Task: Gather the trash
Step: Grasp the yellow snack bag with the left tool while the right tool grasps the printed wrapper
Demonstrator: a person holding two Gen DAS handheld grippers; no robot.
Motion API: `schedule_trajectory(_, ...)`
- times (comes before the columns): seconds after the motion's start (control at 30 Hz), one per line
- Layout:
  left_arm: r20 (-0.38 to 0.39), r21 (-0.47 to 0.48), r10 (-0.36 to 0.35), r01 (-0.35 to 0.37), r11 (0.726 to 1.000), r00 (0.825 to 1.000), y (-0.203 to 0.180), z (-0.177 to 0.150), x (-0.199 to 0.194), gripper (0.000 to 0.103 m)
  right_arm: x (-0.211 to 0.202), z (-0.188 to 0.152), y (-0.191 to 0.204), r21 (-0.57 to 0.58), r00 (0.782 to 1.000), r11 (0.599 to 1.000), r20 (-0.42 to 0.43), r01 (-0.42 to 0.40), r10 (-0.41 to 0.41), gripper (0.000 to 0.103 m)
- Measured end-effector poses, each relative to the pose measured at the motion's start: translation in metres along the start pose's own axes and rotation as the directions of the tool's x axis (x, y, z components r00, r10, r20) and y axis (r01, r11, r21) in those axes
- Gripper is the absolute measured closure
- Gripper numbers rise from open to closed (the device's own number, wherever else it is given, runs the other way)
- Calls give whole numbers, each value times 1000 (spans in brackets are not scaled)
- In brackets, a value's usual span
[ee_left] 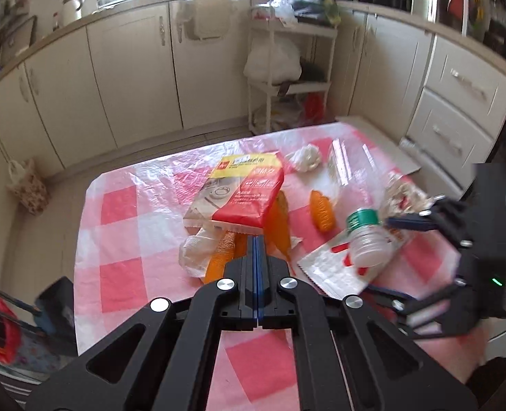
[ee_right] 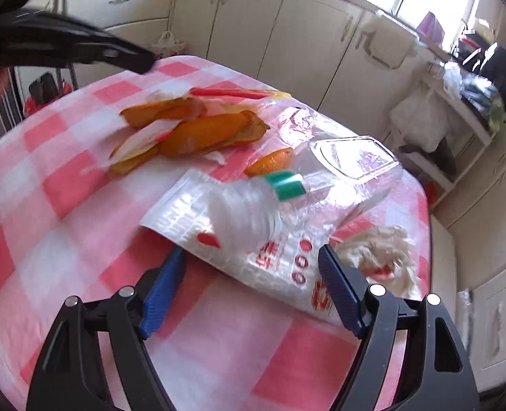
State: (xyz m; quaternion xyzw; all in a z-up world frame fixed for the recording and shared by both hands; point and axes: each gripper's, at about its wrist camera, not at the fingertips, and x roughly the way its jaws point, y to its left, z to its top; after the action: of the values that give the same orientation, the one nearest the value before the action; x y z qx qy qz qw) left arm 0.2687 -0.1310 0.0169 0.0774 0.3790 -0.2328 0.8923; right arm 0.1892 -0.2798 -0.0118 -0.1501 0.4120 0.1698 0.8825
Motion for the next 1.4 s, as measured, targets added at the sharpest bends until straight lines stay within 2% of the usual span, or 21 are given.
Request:
schedule_trajectory(0.03,7,0,1,-1,1000,1000,1,-1,-6,102,0,1,-4,28,1000,999,-4,-23,23,50)
schedule_trajectory(0.07,10,1,5,-5,1000,1000,2,-2,-9,102,1,2,-5,53,999,997,-7,-54,54,68)
schedule_trajectory(0.1,10,5,10,-10,1000,1000,2,-3,-11,102,2,4,-6,70,998,995,-9,-68,69,79)
schedule_trajectory(0.13,4,21,22,-22,1000,1000,1,-5,-11,102,3,6,-4,74,997,995,-12,-71,72,95)
schedule_trajectory(0.17,-8,40,31,-30,999,999,0,-6,-10,102,2,6,-1,76,997,994,-15,-76,77,100)
schedule_trajectory(0.23,-25,95,72,-70,993,997,-3,-10,-2,102,-4,3,1,89,995,991,-3,-97,97,101)
schedule_trajectory(0.27,-35,113,78,-73,991,996,-3,-11,1,97,-8,0,1,103,993,988,2,-115,116,101)
schedule_trajectory(0.33,-53,153,101,-92,984,993,-7,-9,13,80,-18,-8,3,133,990,981,6,-143,144,101)
schedule_trajectory(0.37,-51,162,103,-94,982,993,-10,-7,19,60,-24,-13,4,152,987,976,13,-158,158,102)
schedule_trajectory(0.4,-49,167,100,-90,982,994,-12,-3,24,47,-30,-19,4,180,984,967,20,-179,179,102)
schedule_trajectory(0.47,-51,178,113,-103,979,992,-20,5,35,40,-38,-29,2,217,979,954,28,-205,204,101)
schedule_trajectory(0.53,-50,205,163,-149,967,985,-30,14,52,35,-46,-39,3,245,975,944,30,-223,222,101)
schedule_trajectory(0.67,-56,252,278,-256,933,959,-43,31,86,38,-55,-51,6,271,968,930,32,-249,250,101)
schedule_trajectory(0.7,-69,245,288,-264,933,955,-42,34,93,58,-58,-52,7,276,966,927,34,-254,255,101)
schedule_trajectory(0.73,-100,220,286,-259,940,953,-38,38,100,93,-61,-54,7,281,965,924,38,-259,259,101)
schedule_trajectory(0.77,-122,188,273,-248,950,954,-34,40,102,98,-63,-55,6,286,964,921,43,-263,262,101)
schedule_trajectory(0.9,-76,44,173,-170,984,982,-17,44,71,101,-73,-59,0,318,960,906,77,-279,268,101)
schedule_trajectory(1.03,-9,-94,62,-63,994,998,2,29,23,102,-90,-75,-19,389,954,872,141,-298,263,101)
schedule_trajectory(1.2,58,-208,-47,58,976,997,14,-1,-34,102,-116,-93,-40,472,948,824,206,-314,243,101)
schedule_trajectory(1.4,84,-278,-81,101,955,993,8,-45,-75,101,-146,-118,-52,528,943,786,252,-321,216,101)
